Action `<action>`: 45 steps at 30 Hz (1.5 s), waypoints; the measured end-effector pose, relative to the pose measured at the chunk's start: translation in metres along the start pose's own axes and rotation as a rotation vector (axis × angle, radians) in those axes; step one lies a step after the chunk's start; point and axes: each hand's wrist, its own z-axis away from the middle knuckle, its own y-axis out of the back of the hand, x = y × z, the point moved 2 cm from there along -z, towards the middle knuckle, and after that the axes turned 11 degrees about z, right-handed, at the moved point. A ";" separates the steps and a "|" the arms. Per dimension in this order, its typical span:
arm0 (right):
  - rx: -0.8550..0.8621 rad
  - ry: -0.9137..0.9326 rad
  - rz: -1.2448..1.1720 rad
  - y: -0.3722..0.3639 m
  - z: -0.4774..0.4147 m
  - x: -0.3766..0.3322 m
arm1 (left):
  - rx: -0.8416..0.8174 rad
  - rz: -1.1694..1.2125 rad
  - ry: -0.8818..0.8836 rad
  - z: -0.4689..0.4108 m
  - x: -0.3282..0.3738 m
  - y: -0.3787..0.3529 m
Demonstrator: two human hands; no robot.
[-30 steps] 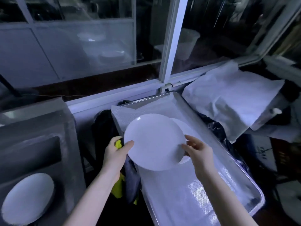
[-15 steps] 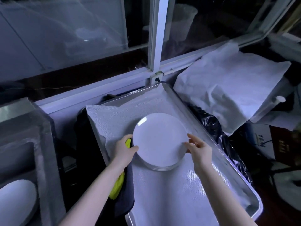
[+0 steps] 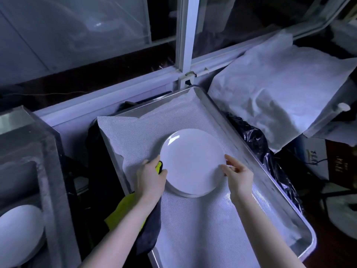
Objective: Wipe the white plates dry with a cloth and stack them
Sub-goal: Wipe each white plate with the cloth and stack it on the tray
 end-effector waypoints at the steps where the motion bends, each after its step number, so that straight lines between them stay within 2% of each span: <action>1: -0.002 0.013 0.020 0.000 0.000 0.000 | -0.004 -0.021 -0.014 0.001 0.000 0.000; 7: 0.020 0.058 0.125 0.003 0.007 -0.008 | -0.024 0.063 0.030 0.004 -0.007 0.003; 9: 0.073 0.132 0.215 0.004 0.016 -0.014 | -0.020 0.166 0.045 0.007 -0.009 0.011; 11: 0.046 0.247 0.243 -0.002 0.035 -0.025 | 0.026 0.256 0.027 0.012 -0.012 0.026; 14: -0.175 0.443 0.273 -0.025 0.081 -0.044 | 0.134 0.415 0.034 0.024 -0.021 0.059; 18: -0.691 0.628 0.325 -0.074 0.161 -0.059 | 0.274 0.757 0.076 0.046 -0.041 0.111; 20: -0.891 0.737 0.356 -0.099 0.200 -0.063 | 0.350 0.885 0.087 0.059 -0.053 0.139; 22: -1.002 0.867 0.382 -0.125 0.234 -0.064 | 0.424 0.998 0.098 0.071 -0.067 0.168; 24: -1.046 0.919 0.394 -0.150 0.263 -0.064 | 0.495 1.092 0.096 0.084 -0.083 0.200; 29: -1.102 0.800 0.287 -0.216 0.336 -0.068 | 0.605 1.245 0.120 0.119 -0.138 0.280; 31: -1.132 0.742 0.247 -0.243 0.367 -0.068 | 0.564 1.278 0.115 0.132 -0.166 0.310; 34: -1.187 0.627 0.213 -0.283 0.412 -0.058 | 0.460 1.134 0.094 0.152 -0.212 0.344; 38: -1.249 0.554 0.273 -0.338 0.462 -0.031 | 0.393 1.351 0.350 0.176 -0.282 0.369; 39: -1.249 0.542 0.300 -0.352 0.471 -0.024 | 0.354 1.372 0.368 0.180 -0.299 0.376; 43: -1.230 0.494 0.476 -0.405 0.495 0.000 | 0.233 1.255 0.390 0.180 -0.368 0.399; 45: -1.185 0.424 0.551 -0.427 0.494 0.008 | 0.319 1.246 0.515 0.172 -0.404 0.402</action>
